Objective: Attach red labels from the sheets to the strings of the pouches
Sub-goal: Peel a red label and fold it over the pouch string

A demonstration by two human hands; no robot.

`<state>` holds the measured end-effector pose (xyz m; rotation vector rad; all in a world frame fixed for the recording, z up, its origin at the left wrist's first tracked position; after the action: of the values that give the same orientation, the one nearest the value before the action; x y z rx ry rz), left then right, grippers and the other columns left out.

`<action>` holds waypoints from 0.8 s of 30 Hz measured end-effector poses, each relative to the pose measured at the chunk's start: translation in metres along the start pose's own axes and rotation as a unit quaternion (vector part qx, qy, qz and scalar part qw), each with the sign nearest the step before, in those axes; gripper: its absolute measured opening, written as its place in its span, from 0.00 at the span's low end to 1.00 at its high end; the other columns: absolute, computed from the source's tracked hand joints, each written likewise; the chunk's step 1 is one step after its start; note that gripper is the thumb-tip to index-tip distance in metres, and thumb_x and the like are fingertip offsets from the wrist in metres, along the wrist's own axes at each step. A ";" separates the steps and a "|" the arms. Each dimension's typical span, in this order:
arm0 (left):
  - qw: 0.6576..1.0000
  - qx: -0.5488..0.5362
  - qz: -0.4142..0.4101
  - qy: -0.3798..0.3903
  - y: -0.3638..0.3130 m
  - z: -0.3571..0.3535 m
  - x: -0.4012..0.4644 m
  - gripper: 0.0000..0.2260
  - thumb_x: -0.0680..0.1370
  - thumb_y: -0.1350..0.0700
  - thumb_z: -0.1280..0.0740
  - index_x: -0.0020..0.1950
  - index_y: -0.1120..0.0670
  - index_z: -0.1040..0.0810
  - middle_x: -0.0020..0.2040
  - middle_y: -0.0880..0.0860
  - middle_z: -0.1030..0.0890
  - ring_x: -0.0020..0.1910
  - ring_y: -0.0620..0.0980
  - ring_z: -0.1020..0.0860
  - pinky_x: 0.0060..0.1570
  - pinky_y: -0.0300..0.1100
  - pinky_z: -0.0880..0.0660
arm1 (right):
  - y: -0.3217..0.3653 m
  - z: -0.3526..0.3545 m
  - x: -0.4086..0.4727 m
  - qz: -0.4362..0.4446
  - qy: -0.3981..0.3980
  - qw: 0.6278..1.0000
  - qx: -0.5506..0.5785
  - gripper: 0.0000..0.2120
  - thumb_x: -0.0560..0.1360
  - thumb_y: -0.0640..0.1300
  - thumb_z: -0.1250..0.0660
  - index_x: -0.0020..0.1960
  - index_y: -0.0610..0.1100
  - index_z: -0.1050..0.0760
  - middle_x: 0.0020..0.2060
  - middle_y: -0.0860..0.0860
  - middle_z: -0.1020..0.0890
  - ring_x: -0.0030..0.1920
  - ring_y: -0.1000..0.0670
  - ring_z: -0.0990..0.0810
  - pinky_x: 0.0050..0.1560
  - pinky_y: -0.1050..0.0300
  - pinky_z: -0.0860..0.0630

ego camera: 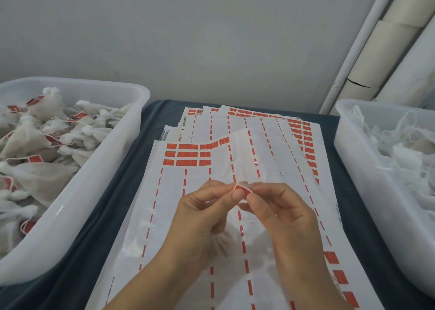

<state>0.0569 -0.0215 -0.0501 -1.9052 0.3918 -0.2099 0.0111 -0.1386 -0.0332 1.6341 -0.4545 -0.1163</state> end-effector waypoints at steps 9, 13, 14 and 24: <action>1.000 -0.018 0.004 0.005 -0.001 -0.003 -0.001 0.13 0.60 0.50 0.28 0.41 0.54 0.14 0.30 0.47 0.24 0.23 0.42 0.36 0.22 0.32 0.38 | 0.000 -0.002 0.000 -0.004 0.007 0.999 0.041 0.12 0.62 0.51 0.30 0.43 0.47 0.18 0.40 0.50 0.14 0.43 0.49 0.16 0.39 0.63 0.21; 1.000 -0.018 0.008 0.006 0.000 -0.003 -0.002 0.15 0.60 0.50 0.28 0.42 0.54 0.14 0.29 0.47 0.25 0.23 0.43 0.37 0.23 0.32 0.39 | 0.001 0.000 0.000 -0.002 -0.001 0.999 0.034 0.10 0.62 0.52 0.30 0.41 0.50 0.18 0.39 0.52 0.15 0.42 0.49 0.16 0.38 0.64 0.21; 1.000 -0.017 0.009 0.005 0.000 -0.003 -0.002 0.15 0.60 0.50 0.28 0.43 0.55 0.14 0.29 0.47 0.25 0.23 0.43 0.37 0.23 0.32 0.39 | 0.001 0.000 0.000 -0.003 -0.003 1.000 0.026 0.10 0.62 0.52 0.31 0.41 0.51 0.18 0.39 0.52 0.15 0.41 0.49 0.16 0.38 0.64 0.21; 1.000 -0.001 -0.003 0.008 -0.001 -0.003 -0.002 0.14 0.61 0.48 0.28 0.42 0.52 0.14 0.29 0.47 0.26 0.24 0.42 0.36 0.23 0.32 0.38 | 0.005 0.006 0.000 0.012 -0.028 0.999 -0.012 0.09 0.62 0.50 0.32 0.39 0.46 0.20 0.36 0.53 0.15 0.36 0.50 0.16 0.36 0.67 0.22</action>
<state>0.0544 -0.0233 -0.0483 -1.9080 0.3972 -0.2300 0.0083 -0.1441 -0.0292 1.6034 -0.5140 -0.1492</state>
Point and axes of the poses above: each hand's wrist, its own x-axis towards the middle knuckle, its own z-axis out of the back of the hand, y = z × x, the point moved 8 cm from there along x, towards the middle knuckle
